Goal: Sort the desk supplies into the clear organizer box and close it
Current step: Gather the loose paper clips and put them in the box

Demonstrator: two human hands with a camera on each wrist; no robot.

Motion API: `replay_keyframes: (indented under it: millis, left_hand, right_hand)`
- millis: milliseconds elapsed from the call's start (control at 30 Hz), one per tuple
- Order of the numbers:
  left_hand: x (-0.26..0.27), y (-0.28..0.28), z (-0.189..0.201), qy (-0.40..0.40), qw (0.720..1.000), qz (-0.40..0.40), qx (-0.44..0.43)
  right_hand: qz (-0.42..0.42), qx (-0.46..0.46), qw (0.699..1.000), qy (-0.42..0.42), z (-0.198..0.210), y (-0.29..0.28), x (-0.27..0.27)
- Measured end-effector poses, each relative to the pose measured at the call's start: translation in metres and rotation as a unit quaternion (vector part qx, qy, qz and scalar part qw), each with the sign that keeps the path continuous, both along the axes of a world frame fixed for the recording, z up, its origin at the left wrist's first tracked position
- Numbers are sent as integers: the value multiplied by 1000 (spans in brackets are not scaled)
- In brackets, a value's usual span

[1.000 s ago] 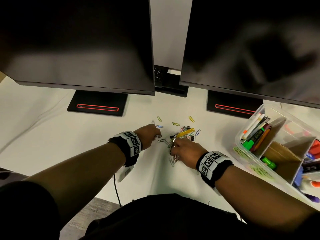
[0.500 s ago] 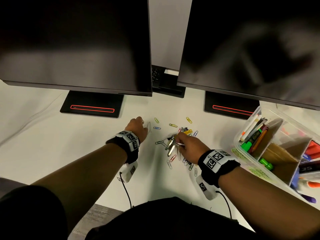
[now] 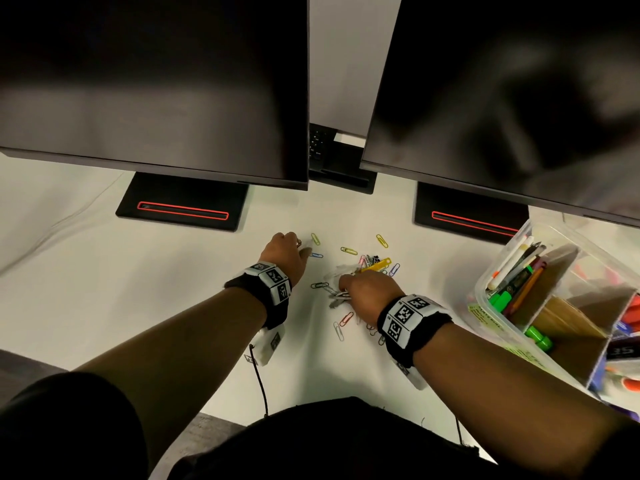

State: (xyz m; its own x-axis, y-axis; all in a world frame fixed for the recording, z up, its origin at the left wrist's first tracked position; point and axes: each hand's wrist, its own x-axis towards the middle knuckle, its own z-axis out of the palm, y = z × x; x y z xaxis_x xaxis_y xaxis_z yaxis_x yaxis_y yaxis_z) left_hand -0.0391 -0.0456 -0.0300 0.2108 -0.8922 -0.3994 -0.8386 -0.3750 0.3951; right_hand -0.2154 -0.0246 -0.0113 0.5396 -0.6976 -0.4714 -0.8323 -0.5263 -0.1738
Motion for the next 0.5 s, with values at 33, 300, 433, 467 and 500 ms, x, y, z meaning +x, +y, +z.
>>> replay_keyframes:
  millis: [33, 300, 433, 467, 500]
  left_hand:
    - [0, 1, -1, -1, 1000, -4, 5]
    - [-4, -7, -2, -39, 996, -76, 26]
    - [-10, -7, -1, -68, 988, -134, 26]
    - [-11, -7, -1, -74, 986, -148, 23]
    - [-12, -8, 0, -78, 984, -157, 21]
  right_hand:
    - [4, -4, 1000, 2, -2, -1, -1]
    - [-201, 26, 954, -220, 0, 1, -19]
    - [-357, 95, 859, -355, 3, -2, -31]
    - [-384, 106, 836, -378, 5, -4, -34]
    - [-413, 117, 811, -398, 6, -6, -38]
